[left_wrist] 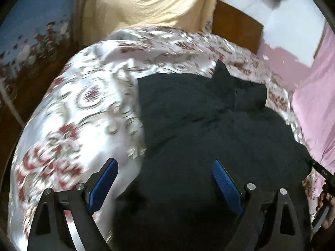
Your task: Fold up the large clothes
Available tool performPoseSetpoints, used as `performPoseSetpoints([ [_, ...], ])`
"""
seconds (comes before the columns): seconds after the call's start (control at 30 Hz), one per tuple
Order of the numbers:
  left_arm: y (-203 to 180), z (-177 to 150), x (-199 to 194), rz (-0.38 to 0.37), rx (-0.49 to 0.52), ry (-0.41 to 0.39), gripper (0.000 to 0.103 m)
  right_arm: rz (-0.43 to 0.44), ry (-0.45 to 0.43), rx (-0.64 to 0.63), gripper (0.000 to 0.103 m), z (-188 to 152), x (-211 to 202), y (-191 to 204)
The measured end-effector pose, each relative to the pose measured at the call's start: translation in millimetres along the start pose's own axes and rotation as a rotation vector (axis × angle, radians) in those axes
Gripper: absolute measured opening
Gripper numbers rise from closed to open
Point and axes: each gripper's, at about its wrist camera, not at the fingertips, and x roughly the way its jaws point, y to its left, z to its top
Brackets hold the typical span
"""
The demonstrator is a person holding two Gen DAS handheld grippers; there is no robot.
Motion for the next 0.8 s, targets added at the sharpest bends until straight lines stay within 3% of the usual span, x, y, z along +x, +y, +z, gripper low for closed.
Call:
performPoseSetpoints([
  [0.03,-9.0,3.2,8.2,0.006,0.031,0.009,0.092,-0.043,-0.025,-0.023,0.040,-3.0,-1.7,2.6],
  [0.1,-25.7,7.3,19.8,0.014,0.087,0.017,0.092,-0.147,-0.113,-0.092,0.057,-2.5,-12.4,10.8],
  [0.13,-34.6,8.4,25.5,0.014,0.119,0.018,0.092,-0.180,-0.154,-0.128,0.059,0.8,-17.6,17.3],
  [0.23,-52.0,6.6,37.7,0.030,0.172,0.023,0.092,-0.118,-0.159,-0.219,0.059,10.0,-17.3,42.3],
  [0.33,-61.1,-3.3,49.1,0.073,0.231,0.020,0.092,0.009,-0.072,-0.308,0.059,9.9,6.8,71.7],
  [0.4,-61.8,-8.7,51.7,0.076,0.252,-0.003,0.095,0.031,-0.014,-0.337,0.058,4.2,25.7,80.1],
  [0.6,-40.9,-11.4,68.8,-0.008,0.165,0.027,0.103,0.217,0.058,-0.179,0.060,-12.7,68.4,53.2],
  [0.8,-42.8,-17.6,80.9,-0.001,0.172,0.009,0.103,0.187,0.026,-0.197,0.060,-27.3,75.8,57.1],
])
